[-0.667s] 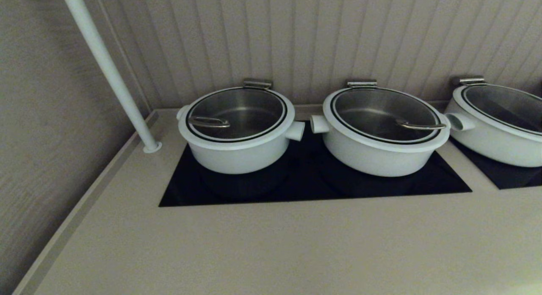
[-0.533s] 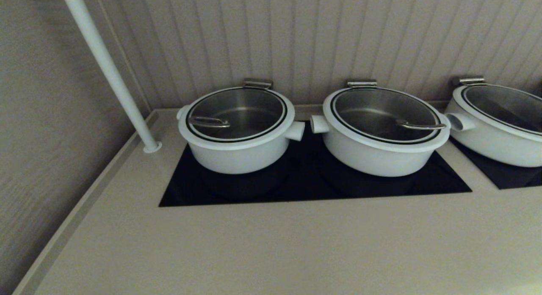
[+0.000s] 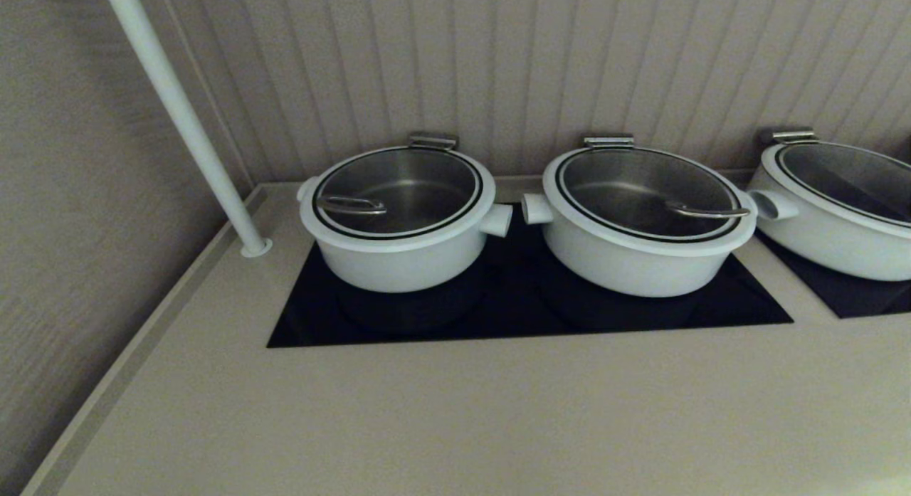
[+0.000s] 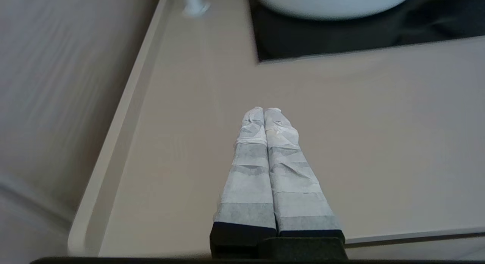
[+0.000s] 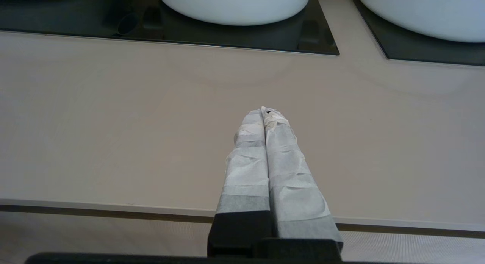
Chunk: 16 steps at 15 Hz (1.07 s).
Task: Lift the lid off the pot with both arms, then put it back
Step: Open the food pot lid a small opening with the left arm
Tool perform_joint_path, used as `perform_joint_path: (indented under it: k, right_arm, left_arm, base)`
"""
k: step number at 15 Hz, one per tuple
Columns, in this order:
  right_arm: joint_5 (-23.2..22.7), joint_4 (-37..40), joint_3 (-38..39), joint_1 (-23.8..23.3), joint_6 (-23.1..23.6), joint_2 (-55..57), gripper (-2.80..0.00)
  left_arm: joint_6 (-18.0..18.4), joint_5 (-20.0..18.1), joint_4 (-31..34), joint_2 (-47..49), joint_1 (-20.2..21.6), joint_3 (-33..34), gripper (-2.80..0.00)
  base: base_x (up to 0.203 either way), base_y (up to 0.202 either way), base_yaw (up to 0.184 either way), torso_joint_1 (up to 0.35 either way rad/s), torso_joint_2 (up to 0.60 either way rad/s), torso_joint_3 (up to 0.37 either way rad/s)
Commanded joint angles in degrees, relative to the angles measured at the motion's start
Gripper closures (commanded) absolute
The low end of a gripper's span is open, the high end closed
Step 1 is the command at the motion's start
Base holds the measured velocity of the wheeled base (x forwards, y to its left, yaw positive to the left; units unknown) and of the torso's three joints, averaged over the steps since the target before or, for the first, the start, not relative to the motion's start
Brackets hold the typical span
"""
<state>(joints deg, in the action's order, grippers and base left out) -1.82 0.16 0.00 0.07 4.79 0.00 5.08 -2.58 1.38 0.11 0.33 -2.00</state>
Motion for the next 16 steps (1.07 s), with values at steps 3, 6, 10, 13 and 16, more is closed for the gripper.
perform_joint_path:
  k: [3,6,10,13,16]
  right_arm:
    - [-0.03,0.02,0.0,0.01,0.22,0.09,0.0]
    - [-0.03,0.02,0.0,0.01,0.13,0.09,0.0]
    - [-0.03,0.02,0.0,0.01,0.22,0.09,0.0]
    - [-0.03,0.02,0.0,0.01,0.13,0.09,0.0]
    - [-0.03,-0.07,0.0,0.01,0.3,0.09,0.0]
  left_arm:
    - [0.35,-4.44,0.2,4.24,0.02,-6.04,0.0]
    - [0.48,-4.81,-0.01,13.03,-0.59,-11.7,0.0]
    - [1.1,-4.89,-0.76,25.96,-4.92,-19.35,0.0]
    - [1.38,-4.94,-8.47,35.26,-7.22,-21.42,0.0]
    - [1.48,-4.94,-13.53,43.25,-10.13,-24.18,0.0]
  base:
    - [0.0,0.0,0.0,0.0,0.0,0.0]
    - [0.0,0.0,0.0,0.0,0.0,0.0]
    - [0.0,0.0,0.0,0.0,0.0,0.0]
    - [0.0,0.0,0.0,0.0,0.0,0.0]
    - [0.0,0.0,0.0,0.0,0.0,0.0]
